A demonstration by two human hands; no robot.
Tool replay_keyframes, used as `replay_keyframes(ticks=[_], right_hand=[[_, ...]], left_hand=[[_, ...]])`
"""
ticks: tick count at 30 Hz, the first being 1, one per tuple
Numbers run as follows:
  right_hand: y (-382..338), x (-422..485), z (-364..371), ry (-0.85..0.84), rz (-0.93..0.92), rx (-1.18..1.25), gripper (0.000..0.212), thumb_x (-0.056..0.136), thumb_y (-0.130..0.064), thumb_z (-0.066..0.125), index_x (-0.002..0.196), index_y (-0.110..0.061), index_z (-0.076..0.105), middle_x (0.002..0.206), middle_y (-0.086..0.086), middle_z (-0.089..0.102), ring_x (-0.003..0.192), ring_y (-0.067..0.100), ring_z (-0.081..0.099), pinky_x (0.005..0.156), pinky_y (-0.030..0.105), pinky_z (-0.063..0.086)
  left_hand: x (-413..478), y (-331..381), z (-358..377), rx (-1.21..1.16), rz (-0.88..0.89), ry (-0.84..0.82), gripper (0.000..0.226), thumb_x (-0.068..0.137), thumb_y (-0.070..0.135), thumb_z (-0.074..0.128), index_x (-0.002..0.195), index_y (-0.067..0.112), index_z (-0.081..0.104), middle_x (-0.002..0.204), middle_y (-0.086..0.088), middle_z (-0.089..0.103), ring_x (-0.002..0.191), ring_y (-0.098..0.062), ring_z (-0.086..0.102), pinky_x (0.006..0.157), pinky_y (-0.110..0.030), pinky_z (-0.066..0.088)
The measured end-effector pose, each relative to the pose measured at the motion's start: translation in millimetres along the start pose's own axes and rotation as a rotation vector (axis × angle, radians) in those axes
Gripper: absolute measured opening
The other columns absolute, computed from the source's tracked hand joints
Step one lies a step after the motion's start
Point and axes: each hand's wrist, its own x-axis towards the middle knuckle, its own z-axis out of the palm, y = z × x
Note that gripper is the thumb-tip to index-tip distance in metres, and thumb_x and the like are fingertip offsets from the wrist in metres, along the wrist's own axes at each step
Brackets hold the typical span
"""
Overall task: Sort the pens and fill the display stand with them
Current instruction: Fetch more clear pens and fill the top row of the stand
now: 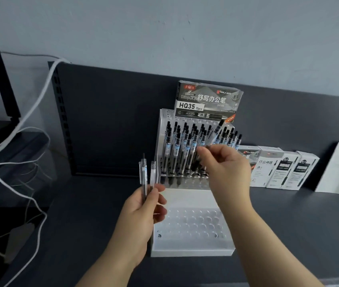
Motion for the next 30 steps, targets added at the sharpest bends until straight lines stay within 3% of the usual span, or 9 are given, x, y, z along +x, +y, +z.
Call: replay_keyframes(ticks=[4,13,19,27,30], right_hand=[[13,8,9,-0.054,0.056,-0.163,0.011,0.082,-0.034,0.069,0.078,-0.024,0.067,0.065,-0.008,0.065,0.05,0.0,0.051,0.05,0.015,0.041],[23,16,10,-0.231,0.015,-0.444,0.018,0.085,-0.03,0.066,0.074,-0.02,0.057,0.061,-0.008,0.054,0.052,0.005,0.047,0.047,0.018,0.032],[24,18,7,-0.324,0.009,-0.498,0.015,0.084,-0.026,0.068,0.078,-0.016,0.058,0.064,-0.006,0.054,0.056,0.007,0.047,0.05,0.019,0.036],[25,15,6,-0.283,-0.019,-0.507,0.021,0.08,-0.032,0.072,0.076,-0.019,0.056,0.064,-0.006,0.054,0.056,0.005,0.047,0.05,0.016,0.037],[22,2,2,-0.225,-0.032,-0.37,0.023,0.078,-0.034,0.072,0.075,-0.02,0.055,0.062,-0.007,0.056,0.054,0.003,0.048,0.051,0.014,0.039]], left_hand=[[1,2,-1,0.026,0.007,-0.01,0.023,0.099,0.015,0.042,0.097,0.014,0.065,0.064,-0.001,0.052,0.056,-0.011,0.046,0.051,-0.019,0.042],[6,5,0,0.009,0.025,-0.032,0.023,0.099,0.016,0.041,0.099,0.013,0.064,0.061,0.002,0.051,0.055,-0.011,0.044,0.053,-0.023,0.04],[9,6,3,0.014,0.037,-0.058,0.023,0.098,0.017,0.041,0.098,0.014,0.064,0.06,0.003,0.048,0.052,-0.009,0.039,0.051,-0.021,0.037],[13,5,9,0.045,0.057,-0.116,0.023,0.098,0.02,0.042,0.098,0.02,0.065,0.06,0.004,0.049,0.052,-0.009,0.041,0.051,-0.021,0.04],[12,5,10,0.037,0.047,-0.184,0.023,0.098,0.024,0.041,0.1,0.024,0.065,0.061,0.004,0.044,0.05,-0.009,0.035,0.049,-0.02,0.034]])
